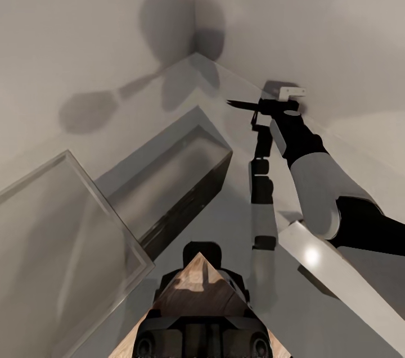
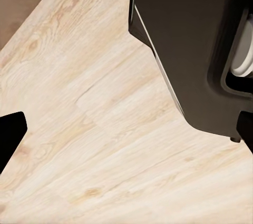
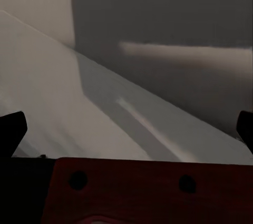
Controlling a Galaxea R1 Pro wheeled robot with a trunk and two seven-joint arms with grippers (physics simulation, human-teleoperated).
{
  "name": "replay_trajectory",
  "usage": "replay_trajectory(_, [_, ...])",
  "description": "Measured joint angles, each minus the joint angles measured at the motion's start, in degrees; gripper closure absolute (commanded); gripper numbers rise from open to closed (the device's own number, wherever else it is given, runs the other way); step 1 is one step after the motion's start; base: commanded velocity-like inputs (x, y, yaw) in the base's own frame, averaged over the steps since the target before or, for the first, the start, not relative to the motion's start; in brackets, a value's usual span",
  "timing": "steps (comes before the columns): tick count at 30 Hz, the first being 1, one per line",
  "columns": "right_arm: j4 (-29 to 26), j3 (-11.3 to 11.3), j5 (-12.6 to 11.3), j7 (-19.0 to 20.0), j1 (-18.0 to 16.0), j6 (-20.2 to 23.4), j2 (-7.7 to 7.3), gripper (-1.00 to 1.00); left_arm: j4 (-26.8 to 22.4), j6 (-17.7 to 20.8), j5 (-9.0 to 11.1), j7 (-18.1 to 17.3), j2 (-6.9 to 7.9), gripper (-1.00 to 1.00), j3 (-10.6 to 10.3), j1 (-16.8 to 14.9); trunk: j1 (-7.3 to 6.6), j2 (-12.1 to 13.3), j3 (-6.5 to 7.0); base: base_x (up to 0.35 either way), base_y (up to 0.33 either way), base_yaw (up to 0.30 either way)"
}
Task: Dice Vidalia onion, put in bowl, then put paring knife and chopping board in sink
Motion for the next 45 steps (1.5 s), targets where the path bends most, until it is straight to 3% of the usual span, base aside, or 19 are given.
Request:
replay_trajectory(11, [-0.47,0.06,0.13,-0.04,-0.03,-0.22,0.01,-1.00,0.01,0.00,0.00,-0.02,0.00,-1.00,-0.01,0.00,-0.02,-0.03,-0.88,0.000,0.000,0.000])
replay_trajectory(30, [-0.75,0.05,0.28,-0.14,-0.03,-0.05,-0.02,-1.00,0.01,0.00,0.00,0.00,0.00,-1.00,-0.01,0.00,-0.02,-0.03,-0.93,-0.004,0.000,0.000])
replay_trajectory(45, [-0.82,0.05,0.23,-0.18,-0.04,0.03,-0.07,-1.00,0.01,0.00,0.00,-0.03,0.04,-1.00,0.00,0.00,-0.01,-0.03,-0.93,-0.180,0.000,0.000])
